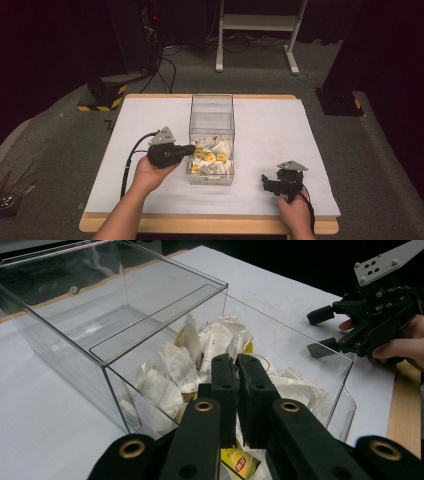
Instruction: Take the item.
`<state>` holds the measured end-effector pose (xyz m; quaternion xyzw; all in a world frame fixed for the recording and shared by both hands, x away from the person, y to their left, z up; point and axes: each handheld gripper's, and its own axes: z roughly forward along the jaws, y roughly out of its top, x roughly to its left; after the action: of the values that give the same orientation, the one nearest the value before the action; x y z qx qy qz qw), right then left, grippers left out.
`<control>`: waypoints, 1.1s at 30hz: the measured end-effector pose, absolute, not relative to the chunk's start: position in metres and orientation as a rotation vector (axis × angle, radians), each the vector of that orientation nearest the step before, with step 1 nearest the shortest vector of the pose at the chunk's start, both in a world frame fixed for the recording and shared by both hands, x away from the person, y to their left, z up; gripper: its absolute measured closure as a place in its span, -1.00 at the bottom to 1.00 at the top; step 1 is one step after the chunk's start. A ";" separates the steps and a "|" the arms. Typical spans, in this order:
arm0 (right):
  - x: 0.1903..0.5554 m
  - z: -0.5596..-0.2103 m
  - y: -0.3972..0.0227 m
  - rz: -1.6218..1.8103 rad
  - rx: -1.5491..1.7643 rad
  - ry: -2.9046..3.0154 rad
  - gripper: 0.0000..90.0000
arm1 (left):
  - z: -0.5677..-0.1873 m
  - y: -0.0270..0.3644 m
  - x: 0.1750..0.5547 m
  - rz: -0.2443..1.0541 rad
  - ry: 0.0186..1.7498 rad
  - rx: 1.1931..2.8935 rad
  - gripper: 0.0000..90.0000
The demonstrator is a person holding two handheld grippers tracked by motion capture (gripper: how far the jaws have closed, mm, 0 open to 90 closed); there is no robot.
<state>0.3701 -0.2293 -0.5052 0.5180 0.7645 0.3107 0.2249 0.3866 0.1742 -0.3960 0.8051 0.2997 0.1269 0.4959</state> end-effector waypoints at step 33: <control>0.370 -0.505 -0.229 0.857 1.428 2.109 -0.78 | -0.393 0.219 0.388 0.379 0.807 1.907 0.93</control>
<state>0.3701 -0.2293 -0.5052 0.5178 0.7646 0.3108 0.2252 0.3879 0.2190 -0.3926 0.7870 0.3331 0.1563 0.4952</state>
